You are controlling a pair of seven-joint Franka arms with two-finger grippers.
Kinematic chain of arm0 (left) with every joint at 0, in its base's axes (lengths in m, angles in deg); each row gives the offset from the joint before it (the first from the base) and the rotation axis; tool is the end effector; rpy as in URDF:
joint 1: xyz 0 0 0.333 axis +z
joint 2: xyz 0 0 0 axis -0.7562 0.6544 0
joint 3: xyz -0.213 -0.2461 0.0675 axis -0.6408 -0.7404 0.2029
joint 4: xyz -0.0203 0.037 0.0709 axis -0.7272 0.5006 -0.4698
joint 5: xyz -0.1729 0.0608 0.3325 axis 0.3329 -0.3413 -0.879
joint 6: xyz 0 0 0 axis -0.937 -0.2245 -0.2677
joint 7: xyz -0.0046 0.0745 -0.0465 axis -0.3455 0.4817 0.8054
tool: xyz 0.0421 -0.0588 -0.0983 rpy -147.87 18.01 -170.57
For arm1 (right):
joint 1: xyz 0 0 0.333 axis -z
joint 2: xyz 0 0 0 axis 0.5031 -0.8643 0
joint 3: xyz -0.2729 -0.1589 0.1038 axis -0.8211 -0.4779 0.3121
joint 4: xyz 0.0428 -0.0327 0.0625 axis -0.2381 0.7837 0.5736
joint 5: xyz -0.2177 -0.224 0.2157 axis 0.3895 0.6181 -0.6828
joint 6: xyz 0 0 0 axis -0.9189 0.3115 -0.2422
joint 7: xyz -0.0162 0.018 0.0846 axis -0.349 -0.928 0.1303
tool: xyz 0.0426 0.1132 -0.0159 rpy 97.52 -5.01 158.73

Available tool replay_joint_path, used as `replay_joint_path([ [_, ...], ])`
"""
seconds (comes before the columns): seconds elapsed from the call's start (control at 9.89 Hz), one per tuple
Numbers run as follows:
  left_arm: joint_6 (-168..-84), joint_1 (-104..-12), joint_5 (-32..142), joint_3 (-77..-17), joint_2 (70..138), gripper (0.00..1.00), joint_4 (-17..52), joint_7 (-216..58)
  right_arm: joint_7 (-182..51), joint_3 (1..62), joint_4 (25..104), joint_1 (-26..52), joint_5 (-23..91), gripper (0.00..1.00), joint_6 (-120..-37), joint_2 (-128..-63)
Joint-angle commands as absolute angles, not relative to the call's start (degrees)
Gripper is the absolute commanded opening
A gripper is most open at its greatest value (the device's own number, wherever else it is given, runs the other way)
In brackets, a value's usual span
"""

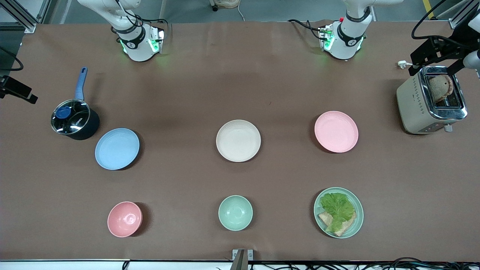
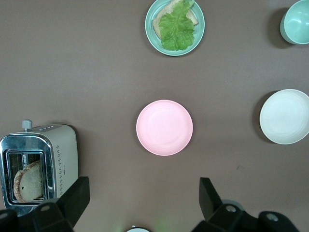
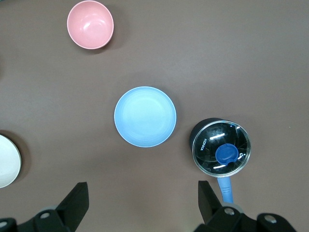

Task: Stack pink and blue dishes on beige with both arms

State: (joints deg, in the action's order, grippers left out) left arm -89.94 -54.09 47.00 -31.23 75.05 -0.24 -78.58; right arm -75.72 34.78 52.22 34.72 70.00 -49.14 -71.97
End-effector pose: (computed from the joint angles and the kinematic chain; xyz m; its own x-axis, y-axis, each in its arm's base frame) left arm 0.4985 -0.0691 0.7057 0.9992 -0.0150 0.0380 -0.0158 -0.9997 0.0192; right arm 0.5320 -0.0617 0.6480 0.9791 -0.2031 -0.0068 -0.2032 -0.9790 -0.0184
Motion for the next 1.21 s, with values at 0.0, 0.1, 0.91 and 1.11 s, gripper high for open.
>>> replay_joint_path([
  [0.0, -89.5, -53.7, 46.9, -31.5, 75.1, 1.00, 1.5, -79.1, -75.2, 34.9, 54.3, 34.8, 70.0, 1.00, -49.6, -70.1],
  [0.1, -89.5, -53.6, 46.9, -31.4, 75.3, 1.00, 1.4, -78.5, -75.2, 34.9, 54.3, 34.8, 70.0, 1.00, -49.6, -70.1],
  [0.91, -98.5, -53.6, 50.9, -23.1, 77.2, 0.99, 13.2, -88.3, -69.0, 34.4, 52.6, 35.4, 70.0, 1.00, -50.6, -73.1],
  [1.11, -109.7, -53.5, 50.9, -22.5, 79.3, 1.00, 23.4, -91.9, -68.9, 33.9, 54.3, 35.8, 68.7, 1.00, -55.1, -78.3],
])
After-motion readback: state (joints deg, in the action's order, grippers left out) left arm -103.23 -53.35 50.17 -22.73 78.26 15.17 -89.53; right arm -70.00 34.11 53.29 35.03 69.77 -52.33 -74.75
